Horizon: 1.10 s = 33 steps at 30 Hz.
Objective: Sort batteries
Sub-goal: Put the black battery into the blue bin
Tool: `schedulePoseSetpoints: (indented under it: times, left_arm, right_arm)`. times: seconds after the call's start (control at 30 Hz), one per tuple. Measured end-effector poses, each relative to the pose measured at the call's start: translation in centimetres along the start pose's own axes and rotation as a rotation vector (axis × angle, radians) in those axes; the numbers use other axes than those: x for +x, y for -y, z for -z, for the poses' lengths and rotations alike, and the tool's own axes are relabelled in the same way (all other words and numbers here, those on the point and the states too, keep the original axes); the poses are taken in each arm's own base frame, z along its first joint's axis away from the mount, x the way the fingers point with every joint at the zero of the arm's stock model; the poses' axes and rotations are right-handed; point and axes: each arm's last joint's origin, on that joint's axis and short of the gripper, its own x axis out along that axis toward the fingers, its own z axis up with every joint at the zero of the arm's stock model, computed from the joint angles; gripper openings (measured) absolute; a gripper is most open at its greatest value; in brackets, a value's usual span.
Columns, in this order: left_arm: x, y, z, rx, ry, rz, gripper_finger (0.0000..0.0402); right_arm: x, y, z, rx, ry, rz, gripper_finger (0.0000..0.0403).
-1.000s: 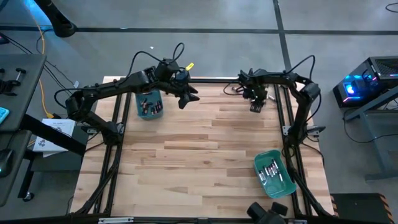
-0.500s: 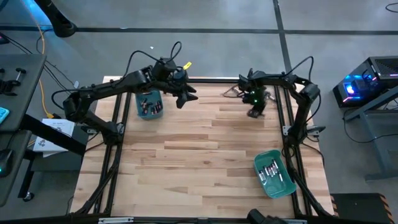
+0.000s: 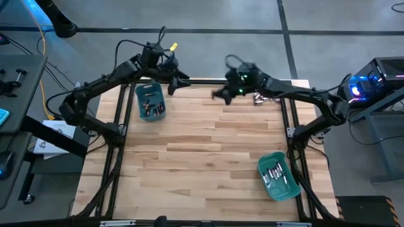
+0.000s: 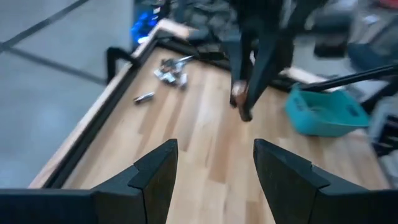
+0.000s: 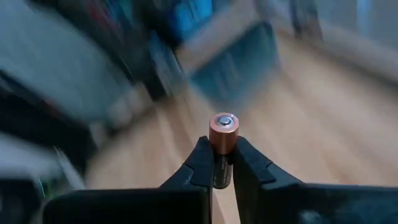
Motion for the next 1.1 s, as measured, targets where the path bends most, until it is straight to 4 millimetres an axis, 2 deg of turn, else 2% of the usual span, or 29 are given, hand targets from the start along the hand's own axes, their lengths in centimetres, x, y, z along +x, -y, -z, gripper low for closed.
schedulePoseSetpoints:
  times: [0.13, 0.27, 0.4, 0.57, 0.77, 0.97, 1.1]
  left_arm:
    - [-0.2, -0.4, -0.4, 0.043, 0.052, 0.097, 0.0202]
    - [-0.1, -0.1, -1.1, 0.085, 0.108, 0.105, 0.0202]
    - [0.1, 0.4, -1.9, 0.084, 0.175, 0.122, 0.0202]
    - [0.4, 1.3, -2.6, 0.075, 0.227, 0.149, 0.0202]
    - [0.7, 2.1, -3.0, 0.036, 0.254, 0.168, 0.0195]
    - [0.8, 2.2, -2.9, -0.013, 0.249, 0.16, 0.0154]
    - [0.8, 2.1, -2.9, -0.026, 0.244, 0.16, 0.0112]
  right_arm:
    - [-0.4, -2.9, -2.9, -0.039, 0.371, -0.083, 0.0016]
    - [-0.7, -4.1, -3.7, -0.026, 0.539, -0.08, 0.0016]
    - [-0.6, -5.0, -4.1, -0.041, 0.524, -0.052, 0.0016]
    - [-0.4, -6.3, -5.7, -0.126, 0.511, -0.036, 0.0016]
    - [0.7, -6.8, -7.3, -0.188, 0.425, -0.012, 0.0016]
    - [2.2, -6.9, -8.0, -0.214, 0.353, -0.031, 0.0016]
    - [2.2, -6.9, -8.1, -0.219, 0.341, -0.04, 0.0016]
